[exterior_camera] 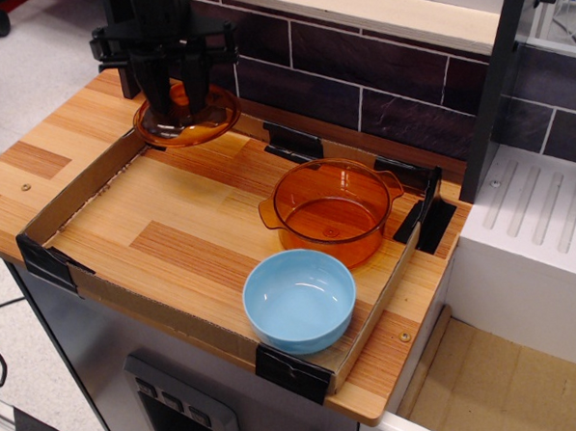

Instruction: Take lid off pot

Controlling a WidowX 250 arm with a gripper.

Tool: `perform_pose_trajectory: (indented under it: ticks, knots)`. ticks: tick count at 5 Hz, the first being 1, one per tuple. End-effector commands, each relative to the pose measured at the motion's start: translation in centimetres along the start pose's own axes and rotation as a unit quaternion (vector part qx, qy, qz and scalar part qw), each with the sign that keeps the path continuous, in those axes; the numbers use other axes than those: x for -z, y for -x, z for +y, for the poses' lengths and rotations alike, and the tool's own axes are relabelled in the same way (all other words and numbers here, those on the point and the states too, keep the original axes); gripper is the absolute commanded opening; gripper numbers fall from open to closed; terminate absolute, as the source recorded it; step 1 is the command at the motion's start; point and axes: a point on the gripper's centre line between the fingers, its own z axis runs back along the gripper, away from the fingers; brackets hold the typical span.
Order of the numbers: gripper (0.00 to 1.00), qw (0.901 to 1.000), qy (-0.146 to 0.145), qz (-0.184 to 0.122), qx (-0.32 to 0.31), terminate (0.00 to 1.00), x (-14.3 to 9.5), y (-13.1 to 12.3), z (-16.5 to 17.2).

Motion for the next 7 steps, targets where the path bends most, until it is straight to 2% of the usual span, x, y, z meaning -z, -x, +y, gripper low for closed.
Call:
perform_pose_trajectory:
  ticks: [1,2,3,4,7]
  knots:
    - [0.00,0.9988,-0.011,-0.044,0.020,0.00,-0.4,-1.1,1.0]
    - [0.00,0.9988,-0.016,-0.045,0.011,0.00,0.2,-2.2,0.9]
    - [0.00,0.9984,-0.021,-0.052,0.013,0.00,0.6,-2.3,0.8]
    - [1.00,0.9978,-0.025,-0.055,0.027,0.00,0.7,-1.8,0.8]
    - [1.00,0.9984,-0.013,-0.050,0.024,0.00,-0.7,-1.2,0.4]
